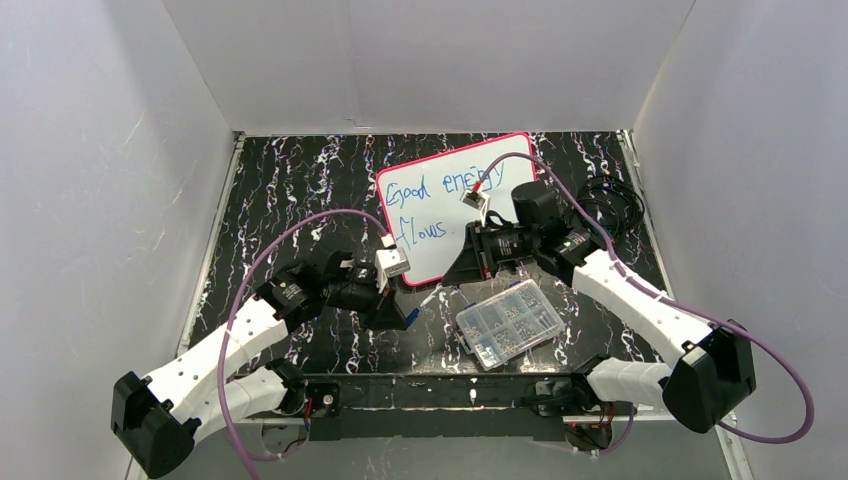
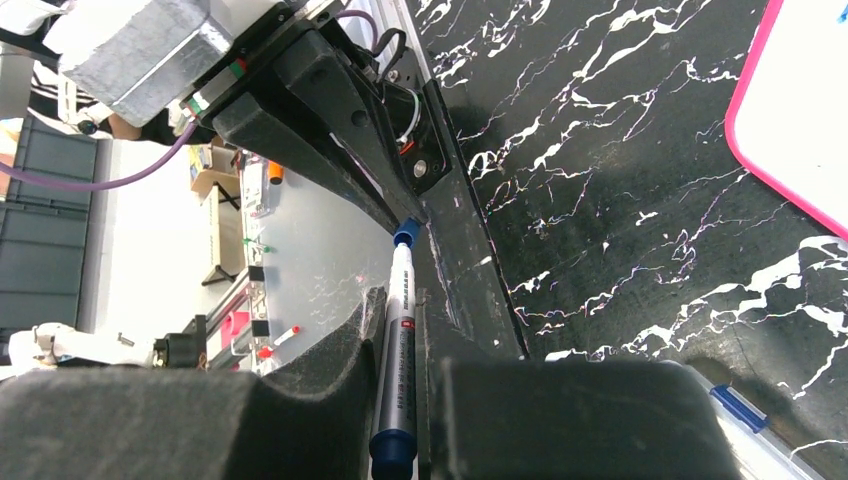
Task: Write a sentence on the whiteboard
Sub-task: Close the pen cap.
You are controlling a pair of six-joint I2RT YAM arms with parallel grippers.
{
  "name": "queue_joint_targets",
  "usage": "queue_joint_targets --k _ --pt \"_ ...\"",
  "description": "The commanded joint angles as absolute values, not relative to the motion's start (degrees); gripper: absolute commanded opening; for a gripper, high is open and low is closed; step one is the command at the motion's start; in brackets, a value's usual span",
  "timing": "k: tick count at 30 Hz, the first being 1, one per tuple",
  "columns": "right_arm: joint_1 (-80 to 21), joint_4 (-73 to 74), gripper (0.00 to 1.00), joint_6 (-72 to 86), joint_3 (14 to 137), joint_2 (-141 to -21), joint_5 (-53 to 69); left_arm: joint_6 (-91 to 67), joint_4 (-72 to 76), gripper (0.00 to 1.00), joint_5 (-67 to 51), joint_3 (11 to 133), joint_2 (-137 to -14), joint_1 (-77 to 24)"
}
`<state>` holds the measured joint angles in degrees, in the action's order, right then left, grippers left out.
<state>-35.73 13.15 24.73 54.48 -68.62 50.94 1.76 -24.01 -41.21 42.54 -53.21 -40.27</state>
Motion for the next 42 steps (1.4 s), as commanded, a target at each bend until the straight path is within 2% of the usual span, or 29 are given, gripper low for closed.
queue_joint_targets --k 1,33,42 --pt "-36.85 11.05 0.01 24.56 54.36 -69.68 50.64 2.20 -24.26 0.00 -42.80 43.33 -53.13 -40.52" --pt "-41.81 11.43 0.01 23.93 54.44 -72.31 49.23 2.14 -24.26 0.00 -40.84 43.37 -51.70 -40.61" --pt "-43.57 6.50 0.01 27.20 52.25 -72.71 48.52 0.44 -22.17 0.00 -37.56 43.94 -51.13 -40.60"
